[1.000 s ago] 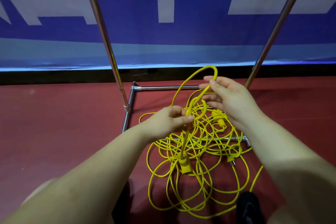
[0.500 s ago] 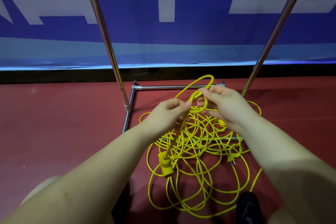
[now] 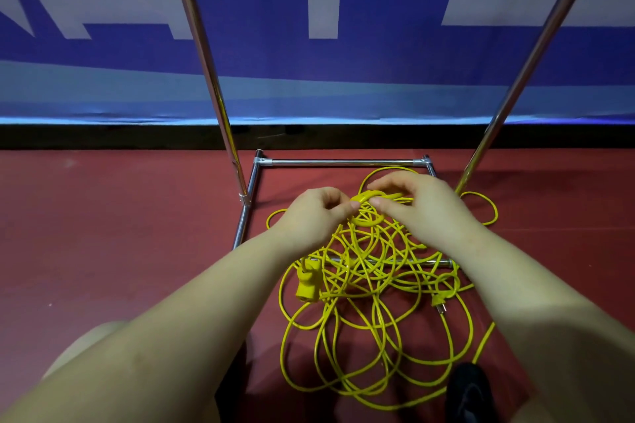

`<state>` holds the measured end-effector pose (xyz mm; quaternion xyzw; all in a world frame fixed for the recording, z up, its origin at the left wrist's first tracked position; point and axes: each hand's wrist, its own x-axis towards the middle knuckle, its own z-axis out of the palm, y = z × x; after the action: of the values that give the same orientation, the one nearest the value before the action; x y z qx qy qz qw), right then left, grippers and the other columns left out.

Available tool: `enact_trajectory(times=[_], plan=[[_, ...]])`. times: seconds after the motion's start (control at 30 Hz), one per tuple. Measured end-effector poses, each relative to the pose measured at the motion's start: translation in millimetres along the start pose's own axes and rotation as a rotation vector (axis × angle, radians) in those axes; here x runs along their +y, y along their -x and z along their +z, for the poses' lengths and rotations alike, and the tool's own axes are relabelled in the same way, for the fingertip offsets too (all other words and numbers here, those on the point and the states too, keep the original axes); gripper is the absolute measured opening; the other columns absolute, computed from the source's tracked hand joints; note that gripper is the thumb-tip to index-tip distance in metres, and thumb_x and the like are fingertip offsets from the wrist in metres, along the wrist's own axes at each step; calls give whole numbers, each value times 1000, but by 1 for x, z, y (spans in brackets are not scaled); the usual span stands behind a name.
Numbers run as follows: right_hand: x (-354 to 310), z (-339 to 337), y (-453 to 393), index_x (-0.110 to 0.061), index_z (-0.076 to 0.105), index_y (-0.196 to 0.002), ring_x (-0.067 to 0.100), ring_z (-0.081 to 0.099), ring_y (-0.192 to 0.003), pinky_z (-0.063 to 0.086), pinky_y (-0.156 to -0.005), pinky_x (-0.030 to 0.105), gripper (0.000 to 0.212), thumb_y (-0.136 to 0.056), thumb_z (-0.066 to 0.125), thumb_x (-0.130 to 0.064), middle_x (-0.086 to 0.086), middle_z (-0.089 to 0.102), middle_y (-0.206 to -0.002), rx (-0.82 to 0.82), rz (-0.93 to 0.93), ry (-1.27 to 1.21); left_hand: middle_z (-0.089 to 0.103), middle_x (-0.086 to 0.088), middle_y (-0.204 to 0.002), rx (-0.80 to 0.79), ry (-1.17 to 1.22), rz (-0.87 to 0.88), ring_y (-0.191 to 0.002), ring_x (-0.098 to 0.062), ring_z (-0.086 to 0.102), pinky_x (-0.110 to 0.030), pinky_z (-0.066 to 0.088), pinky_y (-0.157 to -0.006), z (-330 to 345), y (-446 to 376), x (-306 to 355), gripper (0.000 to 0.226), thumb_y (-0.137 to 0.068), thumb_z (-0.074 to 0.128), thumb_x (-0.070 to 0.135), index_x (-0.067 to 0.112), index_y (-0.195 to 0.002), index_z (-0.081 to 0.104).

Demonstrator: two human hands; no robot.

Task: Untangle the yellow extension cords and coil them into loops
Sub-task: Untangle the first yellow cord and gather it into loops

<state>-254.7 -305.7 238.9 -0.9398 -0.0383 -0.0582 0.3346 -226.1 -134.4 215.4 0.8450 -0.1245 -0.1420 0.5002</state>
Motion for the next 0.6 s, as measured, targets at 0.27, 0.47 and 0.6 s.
enact_trajectory(times=[0.27, 0.47, 0.6], plan=[[-5, 4, -1, -30, 62, -77, -3, 54, -62, 37, -59, 13, 8, -81, 69, -28, -13, 62, -69, 14, 10, -184, 52, 5, -60, 57, 96, 41, -55, -12, 44, -28, 37, -61, -2, 3, 5, 26, -93, 55, 31, 19, -71, 59], [-15, 11, -1, -27, 55, -81, 9, 55, -67, 39, -61, 20, 13, -87, 62, -18, -1, 64, -80, 90, 6, -436, 62, -3, -64, 134, 200, -20, -77, -40, 66, -47, 53, -75, 0, -1, 7, 28, -97, 47, 29, 16, -73, 56], [-23, 4, -2, -20, 55, -82, -3, 59, -62, 44, -59, 12, 15, -89, 57, -7, -4, 63, -74, 139, 41, -722, 68, -14, -78, 159, 174, -41, -86, -35, 65, -52, 47, -89, 0, -6, -1, 40, -86, 44, 52, 15, -76, 56]])
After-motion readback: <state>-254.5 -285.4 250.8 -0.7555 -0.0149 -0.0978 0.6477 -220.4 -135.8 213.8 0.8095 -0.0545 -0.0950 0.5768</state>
